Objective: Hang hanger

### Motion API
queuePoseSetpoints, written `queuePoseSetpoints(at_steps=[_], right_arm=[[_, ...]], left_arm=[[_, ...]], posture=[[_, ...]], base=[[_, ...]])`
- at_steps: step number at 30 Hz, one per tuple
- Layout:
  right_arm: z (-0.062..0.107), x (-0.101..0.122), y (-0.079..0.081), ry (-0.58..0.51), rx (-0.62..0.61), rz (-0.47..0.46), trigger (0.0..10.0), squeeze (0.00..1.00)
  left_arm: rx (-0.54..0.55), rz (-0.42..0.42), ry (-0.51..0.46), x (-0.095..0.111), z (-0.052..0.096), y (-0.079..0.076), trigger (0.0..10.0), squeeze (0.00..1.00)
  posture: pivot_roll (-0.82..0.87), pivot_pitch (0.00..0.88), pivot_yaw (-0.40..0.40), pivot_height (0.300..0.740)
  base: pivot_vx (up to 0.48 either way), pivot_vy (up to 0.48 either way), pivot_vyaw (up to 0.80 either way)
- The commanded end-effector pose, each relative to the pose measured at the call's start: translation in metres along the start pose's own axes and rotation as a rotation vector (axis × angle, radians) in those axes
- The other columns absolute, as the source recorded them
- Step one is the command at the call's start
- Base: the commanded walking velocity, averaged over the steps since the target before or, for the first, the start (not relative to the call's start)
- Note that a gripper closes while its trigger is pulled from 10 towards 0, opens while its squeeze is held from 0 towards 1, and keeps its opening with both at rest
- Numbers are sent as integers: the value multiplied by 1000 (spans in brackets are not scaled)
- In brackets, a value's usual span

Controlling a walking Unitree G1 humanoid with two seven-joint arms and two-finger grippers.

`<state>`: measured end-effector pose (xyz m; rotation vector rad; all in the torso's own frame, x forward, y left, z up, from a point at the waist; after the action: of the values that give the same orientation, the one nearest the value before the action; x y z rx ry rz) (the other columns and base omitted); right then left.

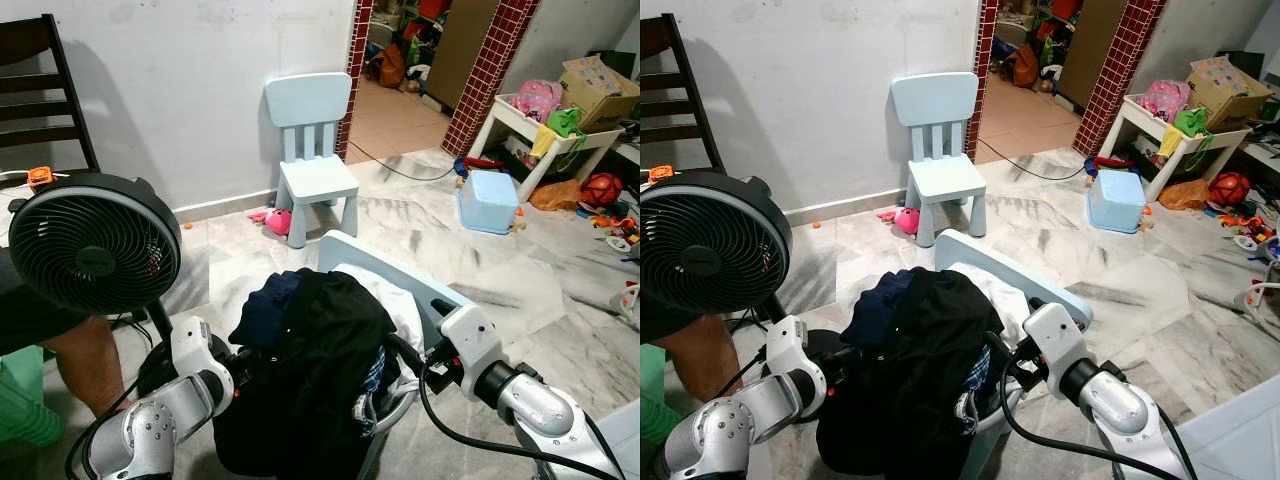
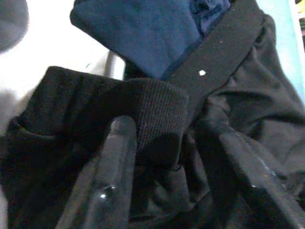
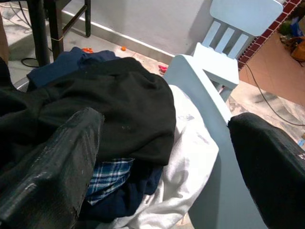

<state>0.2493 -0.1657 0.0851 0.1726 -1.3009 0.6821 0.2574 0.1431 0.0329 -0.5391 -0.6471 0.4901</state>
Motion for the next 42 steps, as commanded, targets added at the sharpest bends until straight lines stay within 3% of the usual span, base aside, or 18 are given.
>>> queuePoseSetpoints(at_steps=[1, 13, 27, 30, 31, 35, 37, 39, 40, 42], right_arm=[[2, 0, -3, 4, -5, 20, 10000, 0], [4, -1, -3, 11, -6, 20, 10000, 0], [0, 0, -3, 5, -7, 16, 10000, 0], [-1, 0, -1, 0, -3, 13, 10000, 0], [-2, 0, -1, -2, -1, 11, 10000, 0], [-4, 1, -3, -5, -7, 11, 10000, 0], [-6, 1, -5, -8, -13, 13, 10000, 0], [-6, 1, -6, -8, -14, 13, 10000, 0], [-7, 1, -5, -9, -14, 13, 10000, 0], [-7, 1, -5, -10, -13, 14, 10000, 0]], left_arm=[[-42, 77, 45, -10, -6, -8, 0, 0], [-41, 146, 76, -15, -8, -2, 0, 0], [2, 102, 13, -5, -9, 2, 0, 0], [33, -3, -29, 1, -8, 2, 0, 0], [39, -85, -39, 2, -7, -1, 0, 0], [38, -187, -37, 2, -6, -5, 0, 0], [43, -345, -48, 1, -5, -8, 0, 0], [36, -364, -46, 0, -5, -9, 0, 0], [31, -457, -41, -3, -4, -11, 0, 0], [28, -485, -39, -4, -5, -10, 0, 0]], posture=[[-145, 0, -71, 740], [-147, 0, -69, 740], [-134, 0, -72, 740], [-128, 0, -71, 740], [-123, 0, -69, 740], [-117, 0, -65, 740], [-115, 0, -65, 740], [-115, 0, -65, 740], [-113, 0, -66, 740], [-112, 0, -67, 740]], base=[[0, 0, 0], [0, 0, 0], [0, 0, 0], [0, 0, 0], [0, 0, 0], [0, 0, 0], [0, 0, 0], [0, 0, 0], [0, 0, 0], [0, 0, 0]])
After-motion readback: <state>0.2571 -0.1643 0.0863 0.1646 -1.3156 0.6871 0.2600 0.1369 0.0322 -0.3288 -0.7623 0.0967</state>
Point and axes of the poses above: a point about 5 cm out from each wrist's last joint towards the gripper, its own z axis pointing back from the gripper into the wrist, its own x axis along the axis of the wrist's last joint, y = z × x, the point moved 2 cm from there along -z, pointing out of the wrist towards the gripper
